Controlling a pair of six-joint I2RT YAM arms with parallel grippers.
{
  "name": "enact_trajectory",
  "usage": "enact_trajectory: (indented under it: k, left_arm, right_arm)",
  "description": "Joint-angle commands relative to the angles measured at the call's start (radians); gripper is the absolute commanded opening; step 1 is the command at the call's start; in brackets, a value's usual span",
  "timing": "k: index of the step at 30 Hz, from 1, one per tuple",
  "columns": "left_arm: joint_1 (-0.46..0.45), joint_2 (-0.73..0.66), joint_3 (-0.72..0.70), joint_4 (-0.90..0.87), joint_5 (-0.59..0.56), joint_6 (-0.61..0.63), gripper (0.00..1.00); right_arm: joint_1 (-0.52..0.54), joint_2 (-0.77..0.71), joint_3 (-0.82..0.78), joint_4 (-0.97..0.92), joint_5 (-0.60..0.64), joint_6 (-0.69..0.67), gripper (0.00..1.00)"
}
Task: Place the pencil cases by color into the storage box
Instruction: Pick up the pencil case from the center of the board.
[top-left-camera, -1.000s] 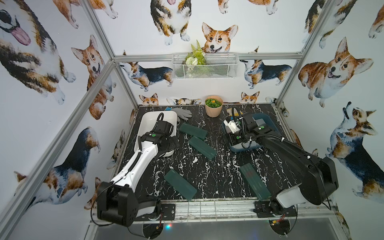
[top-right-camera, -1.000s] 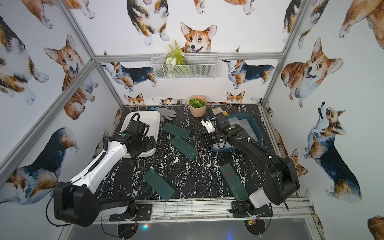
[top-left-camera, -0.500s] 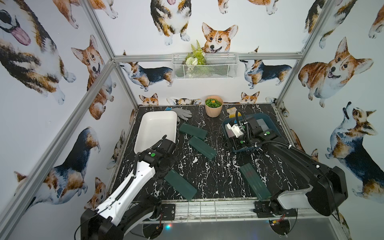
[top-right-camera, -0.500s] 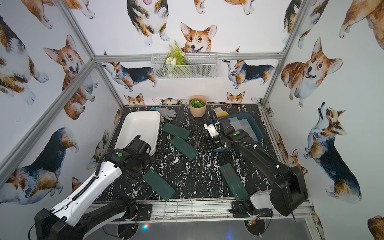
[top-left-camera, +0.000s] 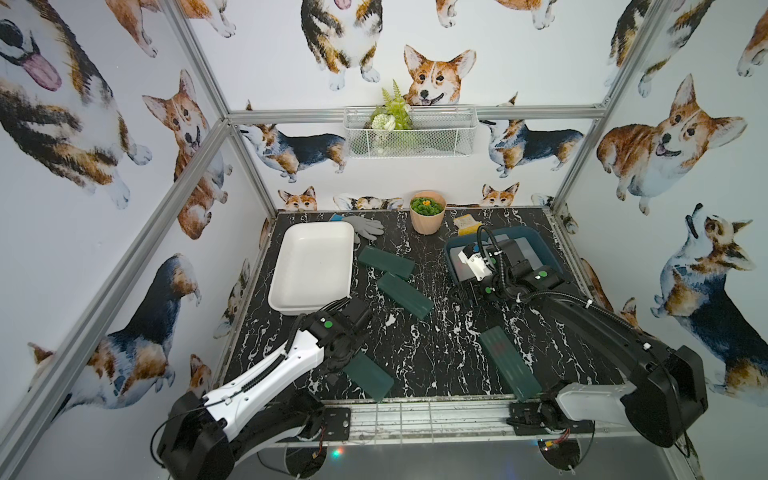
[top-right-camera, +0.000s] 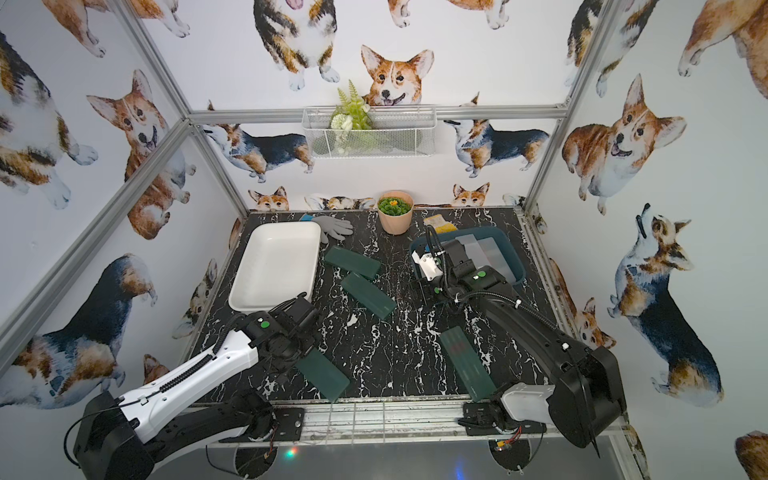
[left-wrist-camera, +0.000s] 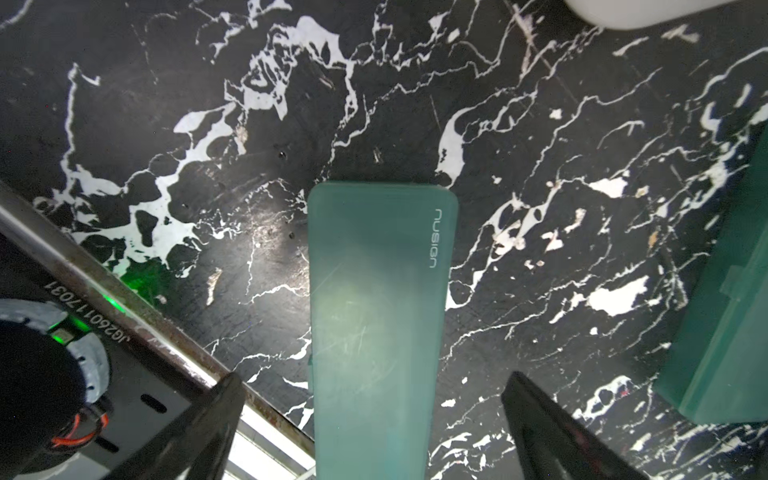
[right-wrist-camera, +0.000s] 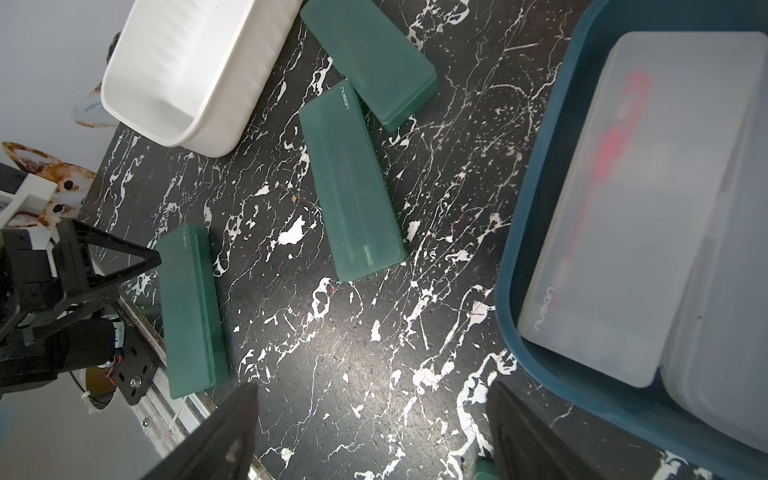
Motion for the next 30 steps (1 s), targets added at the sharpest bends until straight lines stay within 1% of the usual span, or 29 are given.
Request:
enact_trajectory:
  k: [1, 5, 13, 17, 19, 26, 30]
  left_arm:
    - [-0.003, -0.009, -0.014, 0.029, -0.008, -0.011, 1.00]
    - [-0.001, 0.009, -0.025, 0.072, 0.003, 0.018, 1.00]
    - [0.013, 0.155, 0.006, 0.143, 0.035, 0.112, 1.00]
    - [0.026, 0.190, -0.007, 0.161, 0.047, 0.136, 1.00]
    - [0.036, 0.190, -0.020, 0.164, 0.058, 0.137, 1.00]
    - [0.038, 0.131, -0.027, 0.115, 0.042, 0.119, 1.00]
    - [0.043, 0.110, -0.066, 0.125, 0.056, 0.101, 1.00]
  right_arm:
    - [0.003, -0.002, 0.001, 0.020, -0.017, 0.013, 0.87]
    - [0.013, 0.009, 0.014, 0.027, -0.023, 0.010, 0.87]
    - [0.064, 0.014, 0.045, 0.049, -0.031, -0.018, 0.87]
    - [0.072, 0.003, 0.038, 0.066, -0.051, -0.012, 0.87]
    - [0.072, 0.001, 0.036, 0.072, -0.051, -0.010, 0.87]
    - [0.072, 0.026, 0.042, 0.078, -0.061, -0.010, 0.87]
    - [0.074, 0.044, 0.049, 0.085, -0.069, -0.011, 0.87]
